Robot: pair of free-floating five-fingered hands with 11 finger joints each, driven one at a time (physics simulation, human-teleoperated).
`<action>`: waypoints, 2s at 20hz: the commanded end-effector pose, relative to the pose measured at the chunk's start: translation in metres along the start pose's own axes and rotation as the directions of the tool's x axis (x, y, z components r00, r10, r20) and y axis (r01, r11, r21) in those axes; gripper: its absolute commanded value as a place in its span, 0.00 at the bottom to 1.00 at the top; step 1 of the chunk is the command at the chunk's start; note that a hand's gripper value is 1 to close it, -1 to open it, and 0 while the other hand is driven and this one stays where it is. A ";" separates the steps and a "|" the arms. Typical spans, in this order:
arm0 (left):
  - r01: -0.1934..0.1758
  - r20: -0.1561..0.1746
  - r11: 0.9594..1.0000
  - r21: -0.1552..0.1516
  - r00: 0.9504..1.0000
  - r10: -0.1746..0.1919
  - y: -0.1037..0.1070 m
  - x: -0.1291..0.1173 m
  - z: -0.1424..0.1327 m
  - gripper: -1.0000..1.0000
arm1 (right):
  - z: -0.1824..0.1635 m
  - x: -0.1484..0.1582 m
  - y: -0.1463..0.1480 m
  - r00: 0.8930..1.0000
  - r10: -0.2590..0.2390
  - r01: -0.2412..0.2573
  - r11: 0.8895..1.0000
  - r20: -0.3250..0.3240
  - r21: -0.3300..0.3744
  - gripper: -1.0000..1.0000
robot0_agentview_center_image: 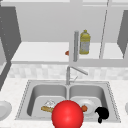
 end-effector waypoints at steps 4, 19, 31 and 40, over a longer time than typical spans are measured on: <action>-0.004 -0.009 1.000 -0.031 1.000 0.004 0.016 0.018 -0.046 0.00 | 0.000 0.000 0.000 1.000 0.000 0.000 1.000 0.000 0.000 0.50; -0.051 -0.207 0.998 -0.043 0.977 0.041 0.049 0.059 -0.131 0.00 | 0.000 0.000 0.000 1.000 0.000 0.000 1.000 0.000 0.000 0.50; -0.033 -0.428 0.999 -0.037 0.904 0.014 0.054 0.047 -0.197 0.00 | 0.000 0.000 0.000 1.000 0.000 0.000 1.000 0.000 0.000 0.50; -0.029 -0.531 0.999 -0.031 0.847 0.008 0.056 0.026 -0.245 0.00 | 0.000 0.000 0.000 1.000 0.000 0.000 1.000 0.000 0.000 0.50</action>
